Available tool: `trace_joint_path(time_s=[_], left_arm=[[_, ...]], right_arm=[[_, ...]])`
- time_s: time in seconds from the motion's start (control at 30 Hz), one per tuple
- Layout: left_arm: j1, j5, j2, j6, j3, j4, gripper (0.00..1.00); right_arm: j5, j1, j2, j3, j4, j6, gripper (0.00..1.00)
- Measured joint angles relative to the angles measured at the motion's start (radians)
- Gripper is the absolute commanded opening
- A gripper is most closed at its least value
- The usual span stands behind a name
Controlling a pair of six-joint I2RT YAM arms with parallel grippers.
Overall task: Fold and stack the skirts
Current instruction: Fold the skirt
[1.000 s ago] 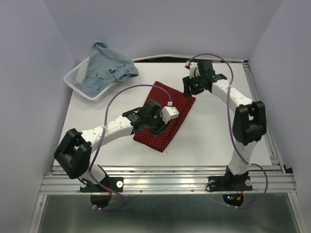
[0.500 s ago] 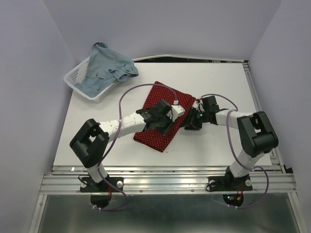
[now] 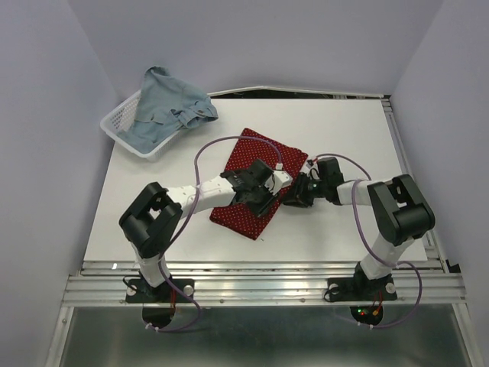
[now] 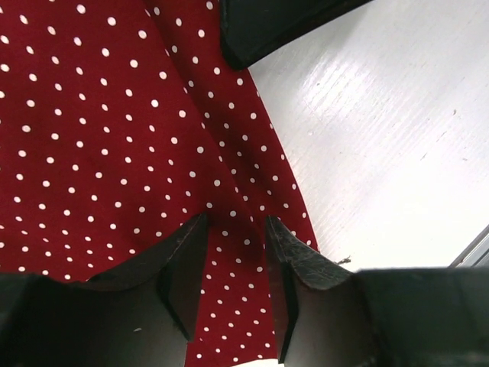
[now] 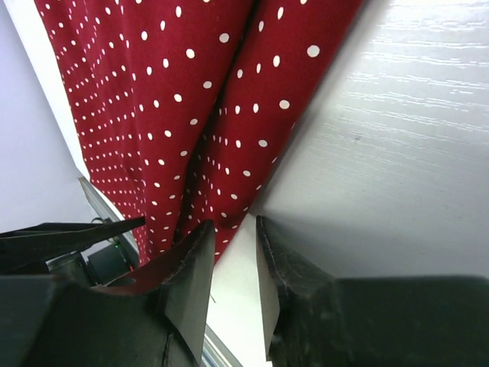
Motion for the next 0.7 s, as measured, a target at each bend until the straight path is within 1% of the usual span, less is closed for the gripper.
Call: trace_joint_path(time_s=[0.03, 0.07, 0.13, 0.17, 0.2, 0.23, 0.3, 0.37, 0.4, 0.43, 0.7], left_arm=[[0.0, 0.0, 0.003, 0.0, 0.0, -0.001, 0.37], [0.0, 0.0, 0.009, -0.001, 0.0, -0.002, 0.3], [0.0, -0.001, 0.016, 0.0, 0.0, -0.004, 0.21], [0.0, 0.0, 0.018, -0.001, 0.0, -0.005, 0.12], [0.0, 0.001, 0.019, -0.001, 0.0, -0.005, 0.08], [0.0, 0.002, 0.019, -0.002, 0.0, -0.006, 0.01], [0.0, 0.009, 0.019, 0.0, 0.003, -0.01, 0.0], [0.0, 0.016, 0.019, 0.0, 0.008, -0.016, 0.0], [0.0, 0.021, 0.019, 0.0, 0.013, -0.021, 0.0], [-0.001, 0.024, 0.019, 0.0, 0.015, -0.024, 0.0], [-0.013, 0.054, 0.008, 0.0, 0.04, -0.064, 0.0]], right_arm=[[-0.001, 0.001, 0.0, -0.002, 0.005, 0.0, 0.31], [-0.001, 0.003, 0.001, -0.005, 0.011, 0.0, 0.29], [-0.005, 0.006, 0.001, -0.016, 0.021, 0.002, 0.25], [-0.005, 0.01, 0.003, -0.016, 0.023, 0.003, 0.22], [-0.005, 0.012, 0.005, -0.016, 0.025, 0.003, 0.2], [-0.007, 0.018, 0.011, -0.016, 0.029, 0.003, 0.15], [-0.011, 0.025, 0.023, -0.016, 0.037, 0.005, 0.09], [-0.016, 0.028, 0.034, -0.015, 0.043, 0.006, 0.06], [-0.02, 0.029, 0.042, -0.015, 0.046, 0.007, 0.03], [-0.023, 0.029, 0.045, -0.015, 0.049, 0.008, 0.01], [-0.031, 0.03, 0.05, -0.015, 0.059, 0.011, 0.01]])
